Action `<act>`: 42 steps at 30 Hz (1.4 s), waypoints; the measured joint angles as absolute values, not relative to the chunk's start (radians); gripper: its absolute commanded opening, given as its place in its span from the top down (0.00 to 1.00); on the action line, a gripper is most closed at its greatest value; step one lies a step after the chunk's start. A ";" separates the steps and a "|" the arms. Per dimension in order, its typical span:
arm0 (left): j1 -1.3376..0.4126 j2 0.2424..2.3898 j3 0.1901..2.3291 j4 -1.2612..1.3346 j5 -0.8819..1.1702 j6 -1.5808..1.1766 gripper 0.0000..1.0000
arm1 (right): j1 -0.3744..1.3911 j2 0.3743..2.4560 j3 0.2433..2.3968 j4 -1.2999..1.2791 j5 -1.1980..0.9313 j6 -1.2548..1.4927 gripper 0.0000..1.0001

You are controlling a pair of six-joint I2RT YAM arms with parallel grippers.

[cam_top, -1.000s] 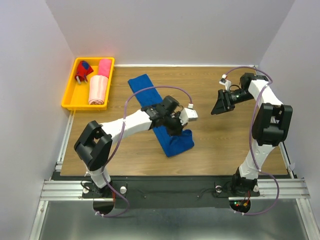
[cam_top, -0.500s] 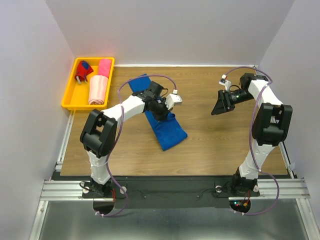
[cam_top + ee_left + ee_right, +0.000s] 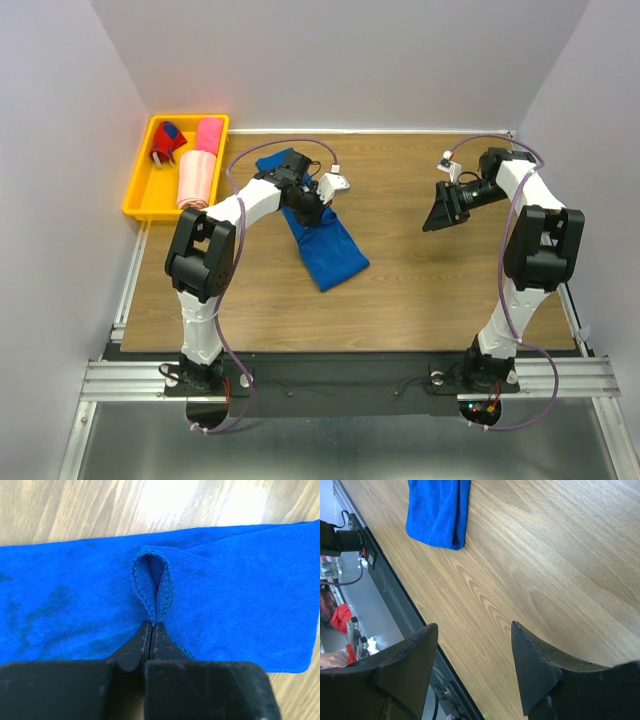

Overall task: Roll the towels
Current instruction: Fold the towel

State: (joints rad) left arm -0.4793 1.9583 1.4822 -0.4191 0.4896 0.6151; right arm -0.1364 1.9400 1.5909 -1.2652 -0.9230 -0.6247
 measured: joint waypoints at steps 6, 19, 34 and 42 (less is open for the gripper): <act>-0.470 1.964 1.495 -0.416 0.477 0.628 0.94 | -0.136 1.942 1.588 -1.268 -0.923 -0.627 0.35; -0.446 2.006 1.515 -0.368 0.447 0.632 0.93 | -0.136 1.968 1.570 -1.274 -0.923 -0.633 0.35; -0.428 2.028 1.532 -0.310 0.414 0.632 0.90 | -0.136 1.985 1.557 -1.275 -0.923 -0.640 0.35; -0.419 2.046 1.549 -0.300 0.400 0.633 0.87 | -0.136 1.996 1.554 -1.275 -0.923 -0.640 0.36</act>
State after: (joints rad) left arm -0.4194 2.0460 1.5486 -0.3000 0.3996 0.6327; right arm -0.1364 1.9965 1.5543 -1.2755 -0.9234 -0.6399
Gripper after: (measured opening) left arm 0.103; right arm 0.646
